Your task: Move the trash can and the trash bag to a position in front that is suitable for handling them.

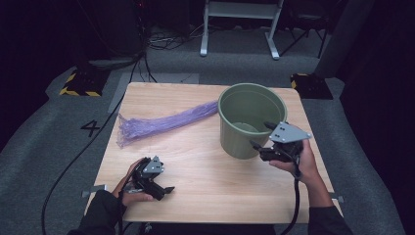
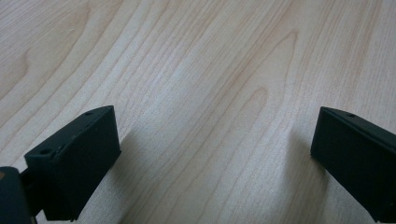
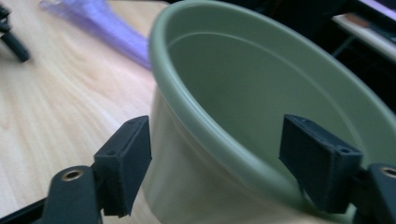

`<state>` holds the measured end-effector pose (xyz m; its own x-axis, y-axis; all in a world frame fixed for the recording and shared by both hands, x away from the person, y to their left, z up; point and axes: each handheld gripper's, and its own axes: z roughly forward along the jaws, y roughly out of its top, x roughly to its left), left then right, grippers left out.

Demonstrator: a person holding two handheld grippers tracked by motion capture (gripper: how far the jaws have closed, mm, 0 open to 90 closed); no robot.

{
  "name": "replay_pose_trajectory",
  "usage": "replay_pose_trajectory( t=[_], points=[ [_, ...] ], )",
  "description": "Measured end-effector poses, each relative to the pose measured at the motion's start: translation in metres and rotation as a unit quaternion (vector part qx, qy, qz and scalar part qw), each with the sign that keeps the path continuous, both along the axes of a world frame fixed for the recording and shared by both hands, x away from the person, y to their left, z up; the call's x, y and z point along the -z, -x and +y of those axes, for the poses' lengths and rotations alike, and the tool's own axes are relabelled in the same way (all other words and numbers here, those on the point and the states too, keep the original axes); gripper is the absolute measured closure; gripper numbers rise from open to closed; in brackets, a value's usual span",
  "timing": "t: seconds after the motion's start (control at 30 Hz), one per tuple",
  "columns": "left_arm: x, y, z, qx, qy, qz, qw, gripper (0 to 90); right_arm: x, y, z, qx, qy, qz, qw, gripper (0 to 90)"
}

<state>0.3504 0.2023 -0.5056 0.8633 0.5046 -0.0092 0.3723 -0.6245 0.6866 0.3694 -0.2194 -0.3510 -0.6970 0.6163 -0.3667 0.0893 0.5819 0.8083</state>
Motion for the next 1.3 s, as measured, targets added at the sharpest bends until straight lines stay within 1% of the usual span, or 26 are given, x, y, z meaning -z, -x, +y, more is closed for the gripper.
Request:
replay_pose_trajectory(
  t=[0.03, 0.07, 0.1, 0.13, 0.17, 0.2, 0.23, 0.27, 0.4, 0.43, 0.47, 0.5, 0.53, 0.57, 0.63, 0.67, 0.77, 0.8, 0.83, 0.9, 1.0, 1.03, 1.07, 1.2, 1.27, 1.3],
  points=[
    [0.000, 0.000, 0.000, 0.001, 0.000, -0.001, 1.0000, 0.9, 0.001, 0.005, -0.007, 0.011, -0.010, -0.009, 0.9998, 23.9],
    [0.000, 0.000, 0.000, 0.002, 0.000, -0.001, 1.0000, 1.0, 0.001, 0.005, -0.007, 0.011, -0.010, -0.009, 0.9998, 23.9],
    [0.000, 0.000, 0.000, 0.002, 0.000, -0.001, 1.0000, 1.0, 0.001, 0.010, -0.014, 0.018, -0.021, -0.018, 0.9994, 23.9],
    [0.000, 0.000, 0.000, 0.002, 0.000, -0.001, 1.0000, 1.1, 0.002, 0.012, -0.019, 0.025, -0.030, -0.027, 0.9989, 24.2],
    [0.000, 0.000, 0.000, 0.002, 0.000, -0.001, 1.0000, 1.2, 0.003, 0.018, -0.031, 0.039, -0.044, -0.029, 0.9978, 23.7],
    [0.000, 0.000, 0.000, 0.001, 0.001, -0.001, 1.0000, 1.2, 0.003, 0.018, -0.031, 0.039, -0.044, -0.029, 0.9978, 23.7],
    [0.000, 0.000, 0.000, 0.001, 0.001, 0.000, 1.0000, 1.4, 0.002, 0.021, -0.041, 0.048, -0.057, -0.037, 0.9965, 24.3],
    [0.000, -0.001, 0.000, 0.000, 0.001, 0.000, 1.0000, 1.4, 0.001, 0.022, -0.046, 0.053, -0.063, -0.035, 0.9960, 23.8],
    [0.000, -0.001, 0.000, 0.001, 0.000, -0.001, 1.0000, 1.5, 0.004, 0.024, -0.054, 0.061, -0.069, -0.033, 0.9952, 23.3],
    [0.000, -0.002, 0.000, 0.002, 0.000, -0.001, 1.0000, 1.5, 0.007, 0.024, -0.058, 0.061, -0.076, -0.023, 0.9949, 23.1],
    [0.000, -0.002, 0.000, 0.002, 0.000, 0.000, 1.0000, 1.5, 0.016, 0.023, -0.064, 0.065, -0.080, -0.008, 0.9947, 23.0],
    [0.000, -0.003, 0.000, 0.000, 0.002, 0.000, 1.0000, 1.5, 0.016, 0.023, -0.064, 0.065, -0.080, -0.008, 0.9947, 23.0],
    [0.000, -0.004, -0.001, -0.003, 0.002, 0.000, 1.0000, 1.7, 0.026, 0.021, -0.068, 0.069, -0.080, 0.006, 0.9944, 22.8],
    [0.000, -0.004, -0.001, -0.006, 0.001, 0.000, 1.0000, 1.7, 0.026, 0.021, -0.068, 0.069, -0.080, 0.006, 0.9944, 22.8],
    [0.000, -0.005, -0.001, -0.006, 0.002, 0.000, 1.0000, 1.6, 0.039, 0.018, -0.072, 0.074, -0.081, 0.025, 0.9936, 22.8],
    [0.000, -0.005, -0.001, -0.006, 0.002, 0.000, 1.0000, 1.6, 0.048, 0.016, -0.075, 0.077, -0.085, 0.038, 0.9927, 22.9],
    [0.000, -0.005, -0.001, -0.006, 0.002, 0.000, 1.0000, 1.7, 0.067, 0.011, -0.078, 0.085, -0.073, 0.066, 0.9916, 22.8],
    [0.000, -0.005, -0.001, -0.006, 0.002, 0.000, 1.0000, 1.6, 0.077, 0.008, -0.080, 0.086, -0.073, 0.085, 0.9901, 22.7],
    [0.000, -0.005, -0.001, -0.006, 0.002, 0.000, 1.0000, 1.6, 0.077, 0.008, -0.080, 0.086, -0.073, 0.085, 0.9901, 22.7],
    [0.000, -0.005, -0.001, -0.006, 0.002, 0.000, 1.0000, 1.7, 0.085, 0.006, -0.081, 0.088, -0.065, 0.093, 0.9896, 22.8],
    [0.000, -0.005, -0.001, -0.005, 0.002, -0.001, 1.0000, 1.7, 0.101, 0.001, -0.083, 0.094, -0.056, 0.119, 0.9868, 22.8],
    [0.000, -0.005, -0.001, -0.006, 0.002, 0.000, 1.0000, 1.7, 0.105, 0.000, -0.084, 0.095, -0.052, 0.124, 0.9864, 22.7],
    [0.000, -0.005, -0.001, -0.006, 0.002, 0.000, 1.0000, 1.7, 0.105, 0.000, -0.084, 0.095, -0.052, 0.124, 0.9864, 22.7],
    [0.000, -0.005, -0.001, -0.005, 0.002, 0.000, 1.0000, 1.9, 0.120, -0.005, -0.084, 0.097, -0.042, 0.149, 0.9831, 22.8],
    [-0.001, -0.007, 0.001, -0.009, 0.007, -0.004, 0.9999, 4.5, 0.127, -0.006, -0.084, 0.098, -0.036, 0.158, 0.9819, 22.8],
    [-0.001, -0.008, 0.003, -0.012, 0.008, -0.003, 0.9999, 6.7, 0.129, -0.007, -0.084, 0.098, -0.038, 0.163, 0.9810, 22.8]
  ],
)
